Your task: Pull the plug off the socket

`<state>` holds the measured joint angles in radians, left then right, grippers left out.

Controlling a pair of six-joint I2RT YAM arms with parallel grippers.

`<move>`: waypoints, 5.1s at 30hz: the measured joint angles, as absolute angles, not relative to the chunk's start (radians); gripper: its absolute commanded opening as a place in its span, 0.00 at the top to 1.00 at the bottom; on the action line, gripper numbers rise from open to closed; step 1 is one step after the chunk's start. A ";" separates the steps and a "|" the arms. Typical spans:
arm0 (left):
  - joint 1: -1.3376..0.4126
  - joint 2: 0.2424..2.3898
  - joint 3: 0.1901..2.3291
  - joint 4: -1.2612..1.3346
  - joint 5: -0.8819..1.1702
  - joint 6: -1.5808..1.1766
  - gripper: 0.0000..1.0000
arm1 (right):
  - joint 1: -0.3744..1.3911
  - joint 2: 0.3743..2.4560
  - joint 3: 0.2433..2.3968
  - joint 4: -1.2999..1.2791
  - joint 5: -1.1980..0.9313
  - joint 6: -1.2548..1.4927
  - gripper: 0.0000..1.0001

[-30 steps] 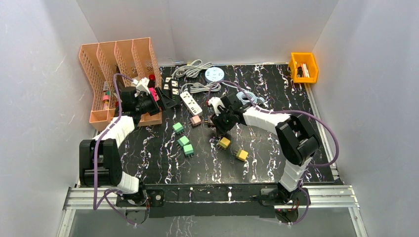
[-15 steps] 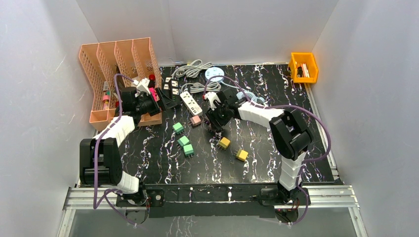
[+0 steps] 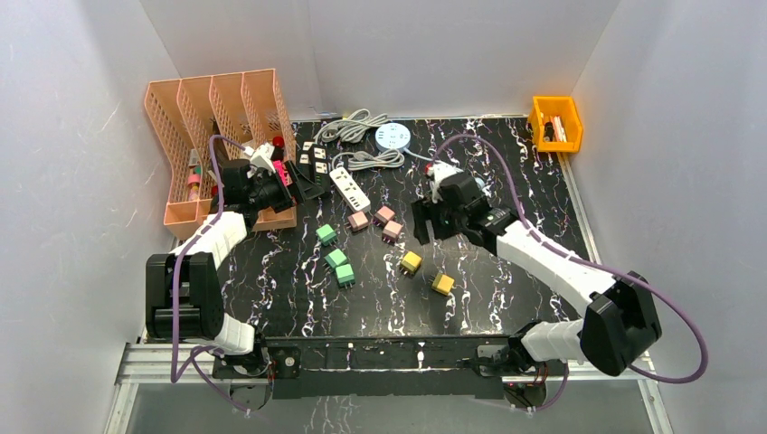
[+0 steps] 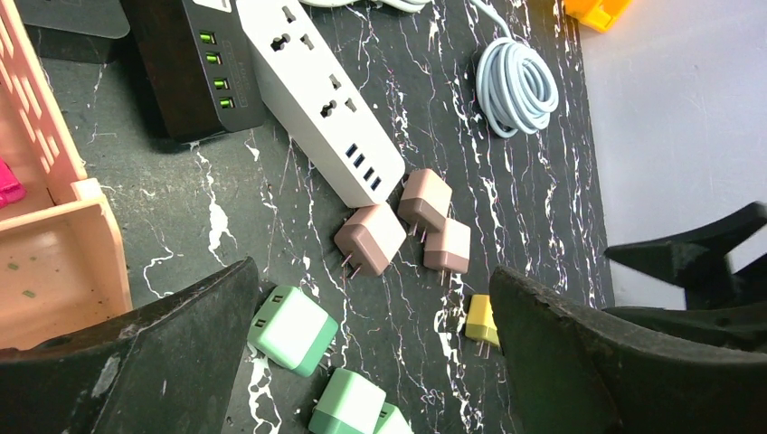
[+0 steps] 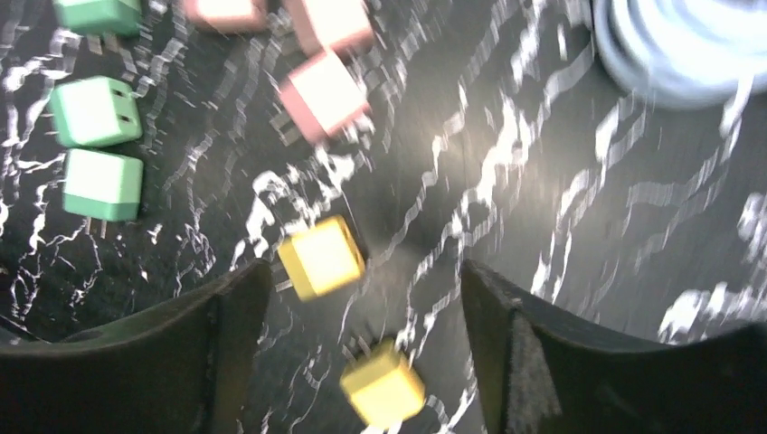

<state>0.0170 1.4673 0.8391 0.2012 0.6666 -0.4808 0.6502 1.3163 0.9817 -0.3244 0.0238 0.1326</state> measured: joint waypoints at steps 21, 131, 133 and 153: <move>0.017 1.467 0.839 0.203 0.678 -0.510 0.02 | 0.640 1.370 0.935 -0.828 0.235 1.040 0.28; -0.110 1.439 0.823 0.174 0.533 -0.519 0.02 | 0.820 1.599 1.033 -0.445 0.049 0.229 0.02; -0.113 1.419 0.824 0.167 0.517 -0.496 0.02 | 0.820 1.541 1.036 -0.438 0.049 0.201 0.02; -0.120 1.299 0.952 -0.062 0.282 -0.400 0.02 | 0.549 1.218 0.930 -0.133 0.011 0.156 0.02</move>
<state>-0.1200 1.2995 0.9524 -0.0620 0.2821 -0.4004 0.5488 1.2179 0.9298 -0.1326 0.0113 0.1558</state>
